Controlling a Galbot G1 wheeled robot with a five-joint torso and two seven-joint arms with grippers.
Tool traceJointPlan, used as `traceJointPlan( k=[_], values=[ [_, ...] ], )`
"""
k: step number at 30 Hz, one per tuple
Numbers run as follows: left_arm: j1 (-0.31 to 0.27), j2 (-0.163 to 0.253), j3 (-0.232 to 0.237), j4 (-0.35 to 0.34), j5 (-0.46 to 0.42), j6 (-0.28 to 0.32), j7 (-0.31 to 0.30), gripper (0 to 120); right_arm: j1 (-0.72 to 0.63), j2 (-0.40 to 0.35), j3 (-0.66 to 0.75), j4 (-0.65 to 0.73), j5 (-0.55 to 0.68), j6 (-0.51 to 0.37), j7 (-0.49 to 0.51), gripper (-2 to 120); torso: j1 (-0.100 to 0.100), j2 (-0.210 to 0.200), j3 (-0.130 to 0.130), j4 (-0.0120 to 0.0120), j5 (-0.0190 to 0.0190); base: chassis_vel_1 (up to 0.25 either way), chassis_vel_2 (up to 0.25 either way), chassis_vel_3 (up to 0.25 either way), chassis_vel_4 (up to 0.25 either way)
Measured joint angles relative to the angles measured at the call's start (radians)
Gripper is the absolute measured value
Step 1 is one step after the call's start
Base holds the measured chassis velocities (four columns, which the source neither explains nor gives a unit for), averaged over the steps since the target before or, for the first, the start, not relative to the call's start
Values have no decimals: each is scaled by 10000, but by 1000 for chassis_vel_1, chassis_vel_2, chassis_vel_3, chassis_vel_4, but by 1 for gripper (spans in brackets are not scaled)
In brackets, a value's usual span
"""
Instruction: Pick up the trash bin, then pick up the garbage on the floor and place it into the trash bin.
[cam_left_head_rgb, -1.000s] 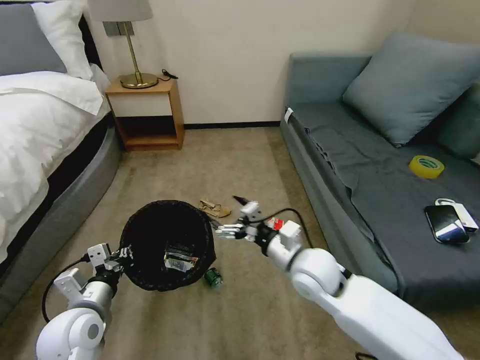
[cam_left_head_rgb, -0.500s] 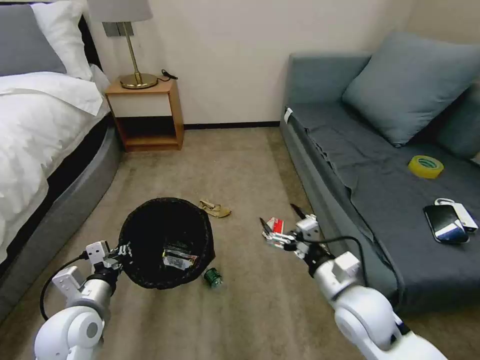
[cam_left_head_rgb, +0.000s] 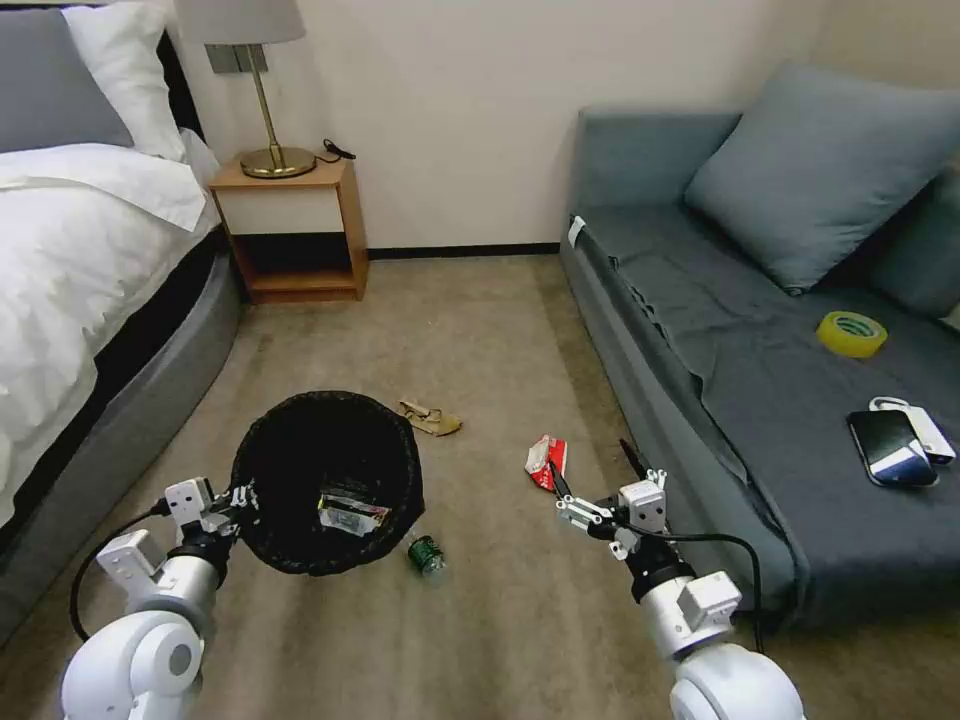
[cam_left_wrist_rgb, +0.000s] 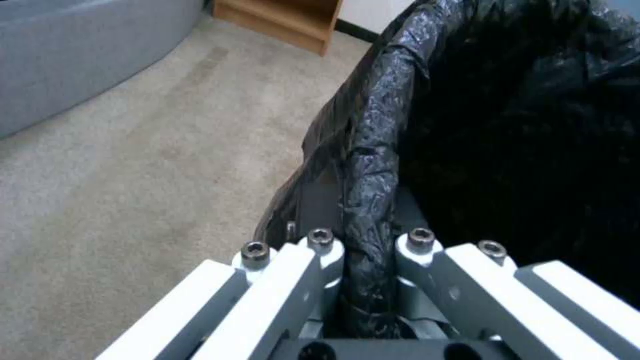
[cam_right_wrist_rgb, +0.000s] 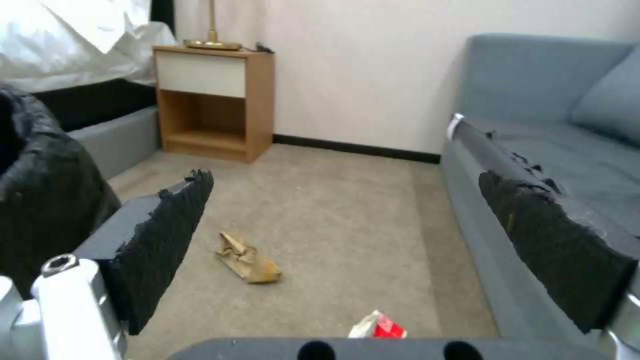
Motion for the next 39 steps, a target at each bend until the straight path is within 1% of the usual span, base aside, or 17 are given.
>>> traceJointPlan(
  k=[3,14,39],
  values=[
    [-42,3,-54,57,-39,0,4,4,-237,169,279,-4,-84,203,-177,100,-1,0,0,-1,0,0,0,0,0],
    [-78,35,-111,137,-97,-12,27,4,-290,316,369,-179,-199,439,-572,100,0,0,0,0,2,0,0,0,0],
    [33,271,-438,216,-407,-145,80,4,-542,521,267,-277,-530,555,-961,100,0,0,1,0,1,0,0,0,0]
  ],
)
